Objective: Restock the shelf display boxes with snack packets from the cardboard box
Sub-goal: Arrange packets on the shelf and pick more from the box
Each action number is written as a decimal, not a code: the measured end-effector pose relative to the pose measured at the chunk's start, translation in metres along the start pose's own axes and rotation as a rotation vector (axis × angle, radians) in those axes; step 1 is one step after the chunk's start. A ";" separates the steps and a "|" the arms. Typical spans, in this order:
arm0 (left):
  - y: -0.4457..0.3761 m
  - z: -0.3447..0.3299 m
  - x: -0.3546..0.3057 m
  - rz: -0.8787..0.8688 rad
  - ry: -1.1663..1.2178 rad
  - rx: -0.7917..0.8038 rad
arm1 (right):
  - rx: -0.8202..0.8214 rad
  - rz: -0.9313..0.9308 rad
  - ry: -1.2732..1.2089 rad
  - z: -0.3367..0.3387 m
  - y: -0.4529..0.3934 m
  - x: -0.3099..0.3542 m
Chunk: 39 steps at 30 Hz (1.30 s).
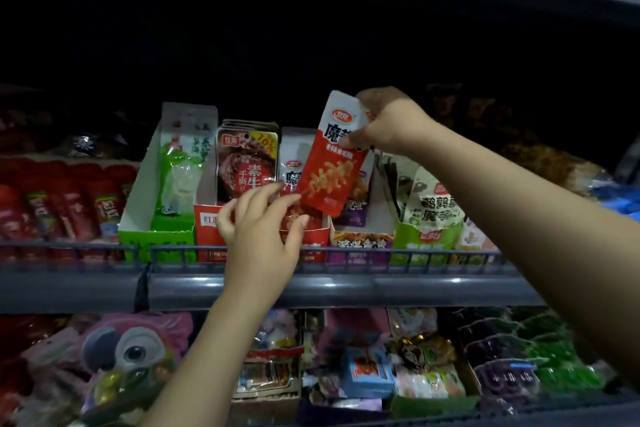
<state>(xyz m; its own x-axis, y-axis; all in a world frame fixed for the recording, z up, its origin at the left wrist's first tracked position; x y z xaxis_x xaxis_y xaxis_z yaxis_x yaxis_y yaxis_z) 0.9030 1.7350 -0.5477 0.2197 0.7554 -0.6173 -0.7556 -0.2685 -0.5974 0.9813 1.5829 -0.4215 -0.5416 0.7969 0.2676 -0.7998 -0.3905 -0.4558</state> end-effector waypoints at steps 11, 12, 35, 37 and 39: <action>-0.008 -0.003 0.018 0.005 -0.161 -0.042 | 0.128 0.029 0.106 -0.063 -0.039 0.013; -0.008 -0.003 0.018 0.005 -0.160 -0.044 | 0.140 0.035 0.118 -0.068 -0.037 0.011; 0.014 0.009 0.002 0.009 0.020 -0.008 | -0.141 0.081 0.036 -0.067 0.040 0.014; 0.027 0.016 -0.002 0.032 0.073 -0.001 | -0.164 0.089 -0.018 -0.067 0.068 0.020; 0.042 0.021 -0.005 0.066 0.099 0.032 | -0.187 0.087 -0.088 -0.070 0.098 0.023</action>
<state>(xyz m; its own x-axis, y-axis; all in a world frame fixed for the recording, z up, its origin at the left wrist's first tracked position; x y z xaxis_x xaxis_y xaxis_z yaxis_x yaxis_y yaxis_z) 0.8571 1.7323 -0.5596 0.2277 0.6735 -0.7033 -0.7897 -0.2948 -0.5381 0.9085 1.5946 -0.5195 -0.6333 0.7178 0.2894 -0.6916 -0.3571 -0.6278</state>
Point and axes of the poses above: each hand's wrist, its own y-axis away from the middle knuckle, its own z-axis out of the back of the hand, x = y × z, the point moved 9 cm from there along -y, towards the middle knuckle, and after that the axes turned 13 degrees about z, right-handed, at the moved point
